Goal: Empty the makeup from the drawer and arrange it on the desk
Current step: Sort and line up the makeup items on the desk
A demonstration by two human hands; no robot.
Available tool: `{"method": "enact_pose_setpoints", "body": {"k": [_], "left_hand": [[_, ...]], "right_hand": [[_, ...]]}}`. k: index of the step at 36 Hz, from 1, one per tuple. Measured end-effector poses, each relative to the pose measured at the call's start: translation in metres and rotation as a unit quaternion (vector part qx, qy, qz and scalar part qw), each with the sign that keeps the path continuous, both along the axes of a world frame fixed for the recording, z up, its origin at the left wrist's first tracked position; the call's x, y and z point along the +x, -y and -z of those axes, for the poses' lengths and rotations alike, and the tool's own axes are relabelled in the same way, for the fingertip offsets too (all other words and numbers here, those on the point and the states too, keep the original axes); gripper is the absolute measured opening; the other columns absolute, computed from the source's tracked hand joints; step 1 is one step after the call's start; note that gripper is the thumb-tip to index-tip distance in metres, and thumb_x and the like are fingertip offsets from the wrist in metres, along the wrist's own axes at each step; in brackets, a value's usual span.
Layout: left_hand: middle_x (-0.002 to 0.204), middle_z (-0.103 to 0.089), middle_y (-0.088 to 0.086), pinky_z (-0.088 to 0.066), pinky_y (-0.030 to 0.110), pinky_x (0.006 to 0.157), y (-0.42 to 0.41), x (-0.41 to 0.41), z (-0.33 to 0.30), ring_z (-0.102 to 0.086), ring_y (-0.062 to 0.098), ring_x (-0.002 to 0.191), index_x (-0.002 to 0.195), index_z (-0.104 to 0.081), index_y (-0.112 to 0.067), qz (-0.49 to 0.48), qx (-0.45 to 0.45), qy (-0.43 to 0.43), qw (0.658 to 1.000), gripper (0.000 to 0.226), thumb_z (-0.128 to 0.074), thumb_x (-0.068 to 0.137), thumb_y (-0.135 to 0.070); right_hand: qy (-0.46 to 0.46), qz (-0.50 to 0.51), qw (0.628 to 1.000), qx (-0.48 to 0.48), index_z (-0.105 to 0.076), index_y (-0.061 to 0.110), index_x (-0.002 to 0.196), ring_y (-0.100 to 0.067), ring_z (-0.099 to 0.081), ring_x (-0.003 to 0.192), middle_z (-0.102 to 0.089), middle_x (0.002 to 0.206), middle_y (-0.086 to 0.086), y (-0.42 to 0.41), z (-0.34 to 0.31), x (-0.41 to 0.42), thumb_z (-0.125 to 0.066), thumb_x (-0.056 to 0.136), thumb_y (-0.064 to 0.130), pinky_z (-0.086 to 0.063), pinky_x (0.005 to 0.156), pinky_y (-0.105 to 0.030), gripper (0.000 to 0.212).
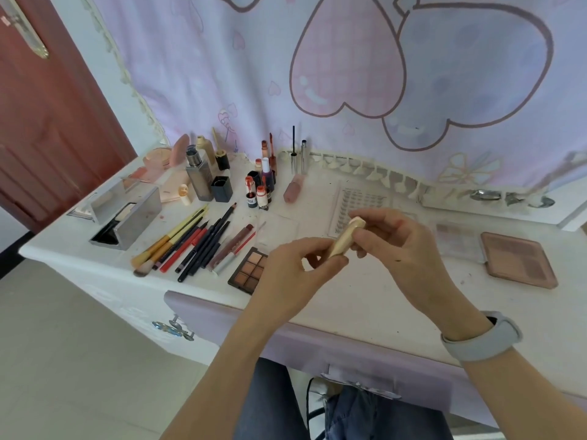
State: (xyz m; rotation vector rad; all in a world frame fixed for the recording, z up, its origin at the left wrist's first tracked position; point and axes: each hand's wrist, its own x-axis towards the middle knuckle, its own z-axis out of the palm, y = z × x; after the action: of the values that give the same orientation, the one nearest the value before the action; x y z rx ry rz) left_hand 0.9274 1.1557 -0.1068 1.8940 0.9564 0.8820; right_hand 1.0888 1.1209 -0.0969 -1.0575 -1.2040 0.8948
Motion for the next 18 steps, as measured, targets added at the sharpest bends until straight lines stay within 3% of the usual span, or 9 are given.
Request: {"method": "enact_pose_setpoints", "body": {"k": [2,4,7,9,12,16,18], "left_hand": [[0.068,-0.064,-0.021,-0.041,0.008,0.056,-0.003,0.0,-0.001,-0.052,-0.004,0.059,0.085,-0.069,-0.037,-0.033,-0.069,0.068,0.995,0.015,-0.069,0.082,-0.022],[0.079,-0.071,-0.013,-0.047,0.012,0.066,-0.005,-0.002,-0.001,-0.061,-0.002,0.07,0.087,-0.073,-0.031,-0.061,-0.155,0.159,0.973,0.011,-0.071,0.079,-0.025],[0.1,-0.072,-0.009,-0.04,0.025,0.083,-0.006,-0.004,0.0,-0.062,-0.003,0.095,0.087,-0.075,-0.032,-0.08,-0.226,0.236,0.942,0.024,-0.065,0.069,-0.045],[0.104,-0.071,-0.01,-0.036,0.028,0.083,-0.005,-0.003,0.001,-0.06,-0.005,0.099,0.086,-0.075,-0.037,-0.099,-0.248,0.264,0.927,0.026,-0.063,0.066,-0.049],[0.104,-0.071,-0.009,-0.034,0.029,0.081,-0.004,0.004,0.003,-0.06,0.002,0.103,0.09,-0.073,-0.032,-0.135,-0.267,0.29,0.909,0.029,-0.062,0.069,-0.047],[0.102,-0.072,-0.007,-0.034,0.03,0.079,-0.002,0.013,0.003,-0.058,0.006,0.099,0.093,-0.072,-0.029,-0.15,-0.266,0.303,0.903,0.029,-0.062,0.071,-0.045],[0.102,-0.072,-0.008,-0.034,0.03,0.078,-0.003,0.013,0.003,-0.057,0.006,0.097,0.087,-0.074,-0.031,-0.157,-0.259,0.315,0.899,0.025,-0.063,0.07,-0.045]], "right_hand": [[-0.025,0.014,1.0,0.002,-0.063,0.013,0.106,-0.014,-0.061,0.069,-0.068,0.089,-0.001,0.0,0.004,0.001,-0.059,0.084,0.009,-0.051,0.064,-0.022,0.023],[-0.032,0.035,0.999,-0.021,-0.062,0.015,0.107,-0.014,-0.06,0.071,-0.067,0.094,-0.002,-0.001,0.011,0.001,-0.056,0.087,0.013,-0.05,0.063,-0.023,0.021],[0.049,0.026,0.994,-0.09,-0.062,0.023,0.102,-0.01,-0.059,0.076,-0.068,0.092,0.003,-0.002,0.027,-0.004,-0.05,0.093,0.013,-0.049,0.066,-0.023,0.018],[0.107,-0.026,0.985,-0.133,-0.059,0.031,0.102,-0.007,-0.061,0.083,-0.067,0.094,0.01,-0.002,0.037,-0.01,-0.049,0.094,0.02,-0.049,0.073,-0.023,0.017],[0.171,-0.047,0.969,-0.174,-0.055,0.032,0.113,0.002,-0.058,0.092,-0.062,0.097,0.017,-0.003,0.048,-0.018,-0.054,0.09,0.033,-0.046,0.08,-0.017,0.023],[0.196,-0.046,0.966,-0.162,-0.06,0.03,0.104,-0.011,-0.059,0.077,-0.065,0.08,0.005,-0.001,0.048,-0.019,-0.056,0.089,0.027,-0.046,0.073,-0.021,0.016],[0.187,-0.045,0.969,-0.152,-0.06,0.033,0.098,-0.005,-0.059,0.072,-0.068,0.079,0.013,0.001,0.047,-0.014,-0.055,0.089,0.021,-0.046,0.071,-0.016,0.016]]}}
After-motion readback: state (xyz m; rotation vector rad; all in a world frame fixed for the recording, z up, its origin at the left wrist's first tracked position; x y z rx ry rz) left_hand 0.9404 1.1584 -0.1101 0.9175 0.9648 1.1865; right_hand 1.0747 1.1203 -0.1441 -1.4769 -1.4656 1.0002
